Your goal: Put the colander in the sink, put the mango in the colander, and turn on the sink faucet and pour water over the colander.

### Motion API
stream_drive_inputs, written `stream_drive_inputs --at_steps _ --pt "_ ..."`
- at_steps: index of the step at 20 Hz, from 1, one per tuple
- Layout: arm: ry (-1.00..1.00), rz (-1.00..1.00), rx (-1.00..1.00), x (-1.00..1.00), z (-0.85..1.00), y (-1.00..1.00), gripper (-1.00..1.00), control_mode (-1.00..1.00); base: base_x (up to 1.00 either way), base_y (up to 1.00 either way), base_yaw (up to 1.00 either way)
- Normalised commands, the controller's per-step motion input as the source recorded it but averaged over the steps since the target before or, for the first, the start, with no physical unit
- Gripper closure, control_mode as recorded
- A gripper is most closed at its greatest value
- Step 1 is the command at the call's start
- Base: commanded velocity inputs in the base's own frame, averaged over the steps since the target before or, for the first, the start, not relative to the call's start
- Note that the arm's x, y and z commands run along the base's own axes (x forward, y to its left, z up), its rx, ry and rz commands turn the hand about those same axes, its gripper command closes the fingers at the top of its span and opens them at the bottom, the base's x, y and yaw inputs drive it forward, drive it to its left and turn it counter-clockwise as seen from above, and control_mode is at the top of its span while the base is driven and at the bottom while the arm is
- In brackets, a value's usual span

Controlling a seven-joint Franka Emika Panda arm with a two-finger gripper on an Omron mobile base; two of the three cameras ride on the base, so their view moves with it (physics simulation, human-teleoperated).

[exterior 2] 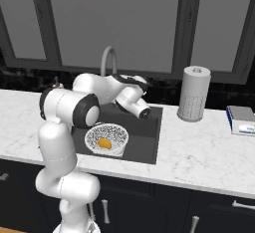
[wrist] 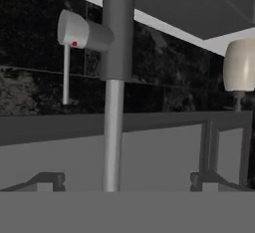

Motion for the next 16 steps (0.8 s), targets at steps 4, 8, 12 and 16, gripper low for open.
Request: stream_drive_inputs --at_steps 4,8,12,16 --pt "0.0 -0.05 0.0 0.39 -0.25 -0.09 -1.0 -1.0 0.0 0.0 0.0" --pt "0.0 -0.05 0.0 0.41 -0.07 -0.01 -1.0 -1.0 0.0 0.0 0.0" --pt "0.0 -0.05 0.0 0.42 -0.04 0.0 -1.0 -1.0 0.0 0.0 0.0" --pt "0.0 -0.05 0.0 0.44 -0.18 -0.04 -1.0 -1.0 0.0 0.0 0.0"
